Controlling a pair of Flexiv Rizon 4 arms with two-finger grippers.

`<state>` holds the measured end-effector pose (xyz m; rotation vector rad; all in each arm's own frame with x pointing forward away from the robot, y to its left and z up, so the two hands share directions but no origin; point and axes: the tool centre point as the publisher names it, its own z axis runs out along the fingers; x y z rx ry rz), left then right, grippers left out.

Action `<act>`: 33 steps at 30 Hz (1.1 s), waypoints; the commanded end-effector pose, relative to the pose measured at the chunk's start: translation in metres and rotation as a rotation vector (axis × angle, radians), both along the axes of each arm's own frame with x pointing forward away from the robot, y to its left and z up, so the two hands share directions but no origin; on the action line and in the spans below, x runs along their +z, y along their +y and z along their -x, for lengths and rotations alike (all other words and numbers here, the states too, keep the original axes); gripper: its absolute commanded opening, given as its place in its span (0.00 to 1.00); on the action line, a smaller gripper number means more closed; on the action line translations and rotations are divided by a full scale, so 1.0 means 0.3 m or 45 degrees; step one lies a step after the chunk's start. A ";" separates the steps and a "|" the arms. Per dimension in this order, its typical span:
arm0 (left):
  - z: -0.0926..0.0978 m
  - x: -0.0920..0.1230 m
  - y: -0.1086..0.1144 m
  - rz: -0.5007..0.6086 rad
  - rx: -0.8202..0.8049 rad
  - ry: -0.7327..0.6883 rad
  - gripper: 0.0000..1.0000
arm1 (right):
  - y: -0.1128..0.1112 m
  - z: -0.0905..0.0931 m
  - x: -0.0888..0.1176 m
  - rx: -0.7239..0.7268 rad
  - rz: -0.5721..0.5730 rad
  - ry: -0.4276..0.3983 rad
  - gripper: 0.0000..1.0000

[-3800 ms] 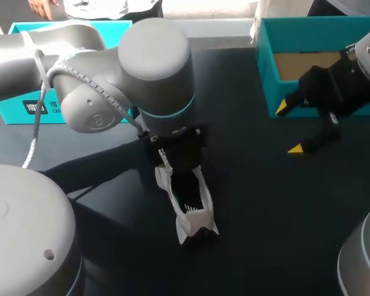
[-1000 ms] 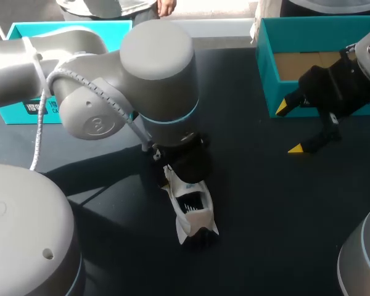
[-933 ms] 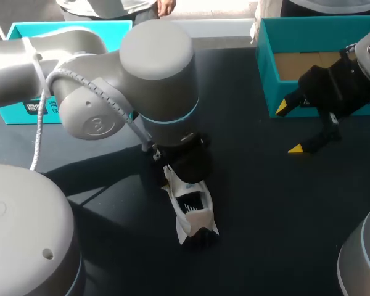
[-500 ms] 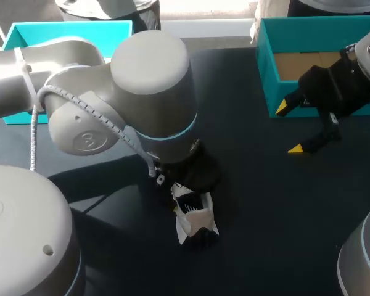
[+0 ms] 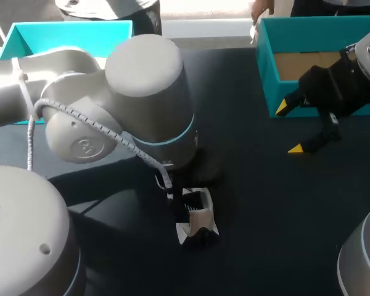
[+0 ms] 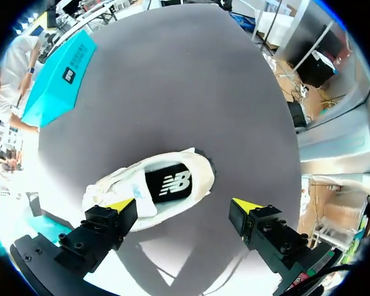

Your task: Take the shoe out of the shoebox, open the shoe tongue, remove and reinsert the insole, then place the shoe into the shoebox

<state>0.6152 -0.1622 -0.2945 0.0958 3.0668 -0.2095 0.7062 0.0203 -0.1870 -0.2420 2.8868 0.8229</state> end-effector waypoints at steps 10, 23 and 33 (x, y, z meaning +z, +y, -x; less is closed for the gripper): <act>0.091 -0.156 -0.106 -0.072 0.220 0.078 1.00 | 0.002 -0.004 -0.002 0.001 0.003 0.002 1.00; 0.093 -0.229 -0.107 -0.099 0.282 0.065 1.00 | 0.002 -0.004 -0.002 0.001 0.003 0.002 1.00; 0.101 -0.313 -0.100 -0.128 0.307 0.080 0.96 | 0.002 -0.004 -0.002 0.001 0.003 0.002 1.00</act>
